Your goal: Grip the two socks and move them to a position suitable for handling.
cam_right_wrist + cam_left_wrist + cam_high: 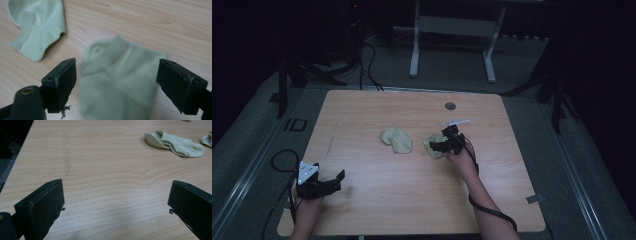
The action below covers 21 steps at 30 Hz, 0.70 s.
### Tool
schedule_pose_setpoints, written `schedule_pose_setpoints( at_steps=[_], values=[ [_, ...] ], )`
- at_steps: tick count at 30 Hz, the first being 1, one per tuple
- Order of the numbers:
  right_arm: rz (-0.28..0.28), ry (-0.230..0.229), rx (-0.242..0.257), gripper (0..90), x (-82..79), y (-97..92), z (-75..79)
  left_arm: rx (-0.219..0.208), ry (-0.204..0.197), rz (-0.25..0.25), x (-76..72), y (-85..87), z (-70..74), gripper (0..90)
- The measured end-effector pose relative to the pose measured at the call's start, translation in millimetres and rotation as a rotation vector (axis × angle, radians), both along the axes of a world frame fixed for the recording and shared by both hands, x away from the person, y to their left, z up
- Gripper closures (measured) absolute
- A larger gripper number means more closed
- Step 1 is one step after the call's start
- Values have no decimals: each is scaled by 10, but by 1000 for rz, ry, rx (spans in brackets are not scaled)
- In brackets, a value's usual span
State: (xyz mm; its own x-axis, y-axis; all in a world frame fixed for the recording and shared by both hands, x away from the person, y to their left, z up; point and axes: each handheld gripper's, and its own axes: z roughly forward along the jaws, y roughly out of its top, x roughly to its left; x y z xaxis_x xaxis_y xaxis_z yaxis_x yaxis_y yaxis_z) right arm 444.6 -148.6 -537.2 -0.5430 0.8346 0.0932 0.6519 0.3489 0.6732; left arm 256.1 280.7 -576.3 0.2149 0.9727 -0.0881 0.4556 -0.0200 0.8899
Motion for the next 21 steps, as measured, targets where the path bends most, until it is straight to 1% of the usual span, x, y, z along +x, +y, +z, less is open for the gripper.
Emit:
schedule_pose_setpoints(
  at_steps=[2, 3, 5, 6, 8, 10, 12, 15, 16, 17, 20, 21],
  values=[
    [-1, 8, 9, 163, 21, 18, -12, 1, 0, 10, -1, 4, 3, 6],
    [-7, 11, -7, 163, 71, 77, -47, -3, 1, 11, -3, 10, 3, 6],
    [-17, 7, -24, 164, 111, 119, -80, -2, 2, 11, -4, 12, 3, 6],
    [-16, 6, -34, 180, 129, 138, -98, -4, 3, 12, -3, 10, 2, 6],
    [-20, -2, -65, 191, 157, 175, -135, -4, 5, 8, 0, 9, -1, 6],
    [-26, -2, -70, 191, 185, 193, -171, -4, 6, 7, 0, 8, -1, 6],
    [-33, -10, -70, 191, 191, 205, -193, -5, 7, 7, 0, 9, -1, 6],
    [-21, -22, -92, 209, 169, 231, -204, -12, 11, 13, -4, 14, -4, 6],
    [-21, -22, -92, 209, 169, 231, -204, -12, 11, 13, -4, 14, -4, 6],
    [-17, -33, -92, 261, 146, 234, -206, -11, 12, 15, -4, 16, -3, 6],
    [-13, -35, -82, 444, 105, 253, -187, -15, 14, 15, -3, 20, -5, 6],
    [-7, -33, -81, 492, 98, 260, -180, -16, 14, 15, -3, 20, -4, 6]
  ],
)
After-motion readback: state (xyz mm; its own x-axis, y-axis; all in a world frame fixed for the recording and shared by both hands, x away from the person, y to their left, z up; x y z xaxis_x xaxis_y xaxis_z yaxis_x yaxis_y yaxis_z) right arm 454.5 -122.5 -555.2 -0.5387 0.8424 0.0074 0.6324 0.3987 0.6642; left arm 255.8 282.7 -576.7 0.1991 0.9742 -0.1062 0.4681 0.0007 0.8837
